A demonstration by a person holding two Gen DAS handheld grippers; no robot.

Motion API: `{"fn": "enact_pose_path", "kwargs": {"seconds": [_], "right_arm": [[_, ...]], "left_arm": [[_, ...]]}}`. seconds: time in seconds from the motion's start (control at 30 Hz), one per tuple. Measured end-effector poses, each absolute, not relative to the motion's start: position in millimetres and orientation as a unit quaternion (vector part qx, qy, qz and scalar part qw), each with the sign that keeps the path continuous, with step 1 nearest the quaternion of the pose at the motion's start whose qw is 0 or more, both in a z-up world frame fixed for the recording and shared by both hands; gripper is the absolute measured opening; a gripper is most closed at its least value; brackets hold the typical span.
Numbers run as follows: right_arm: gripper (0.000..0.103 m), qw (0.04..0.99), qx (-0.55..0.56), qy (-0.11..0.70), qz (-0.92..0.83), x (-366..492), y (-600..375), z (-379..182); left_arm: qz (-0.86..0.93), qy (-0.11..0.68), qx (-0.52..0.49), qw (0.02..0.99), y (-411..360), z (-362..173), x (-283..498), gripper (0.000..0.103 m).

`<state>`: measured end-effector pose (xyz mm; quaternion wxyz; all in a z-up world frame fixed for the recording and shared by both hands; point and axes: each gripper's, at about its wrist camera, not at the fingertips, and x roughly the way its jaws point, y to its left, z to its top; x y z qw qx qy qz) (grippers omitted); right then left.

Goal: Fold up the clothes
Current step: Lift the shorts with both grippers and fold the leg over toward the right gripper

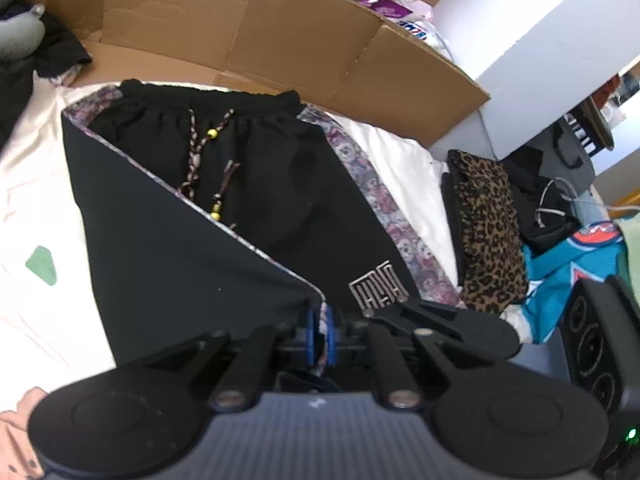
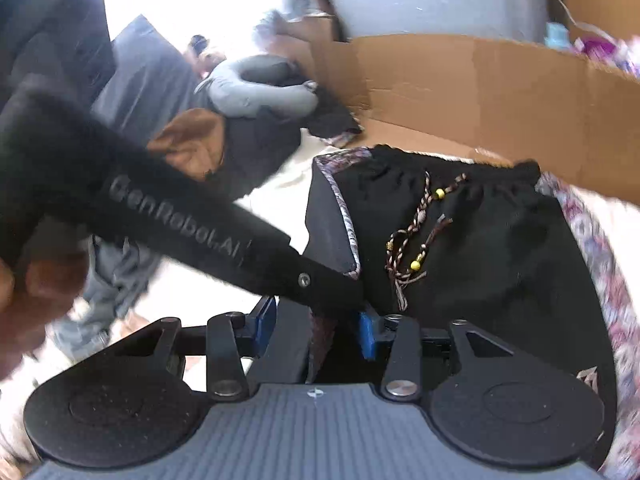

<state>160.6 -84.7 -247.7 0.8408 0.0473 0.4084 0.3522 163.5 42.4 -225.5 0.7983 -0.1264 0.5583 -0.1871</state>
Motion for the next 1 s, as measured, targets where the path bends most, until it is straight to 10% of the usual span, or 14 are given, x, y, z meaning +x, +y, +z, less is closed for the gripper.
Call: {"fn": "enact_pose_path", "kwargs": {"seconds": [0.17, 0.37, 0.73, 1.0], "right_arm": [[0.044, 0.844, 0.038, 0.41, 0.344, 157, -87, -251], [0.002, 0.849, 0.066, 0.421, 0.311, 162, -101, -261], [0.001, 0.858, 0.1, 0.418, 0.281, 158, -137, -270], [0.001, 0.868, 0.129, 0.41, 0.248, 150, -177, -271]], "left_arm": [[-0.2, 0.557, -0.14, 0.794, 33, -223, 166, 0.007], [-0.205, 0.555, -0.133, 0.795, 21, -222, 168, 0.007], [-0.214, 0.561, -0.163, 0.783, 36, -229, 162, 0.035], [-0.158, 0.581, -0.164, 0.781, 65, -261, 153, 0.035]]}}
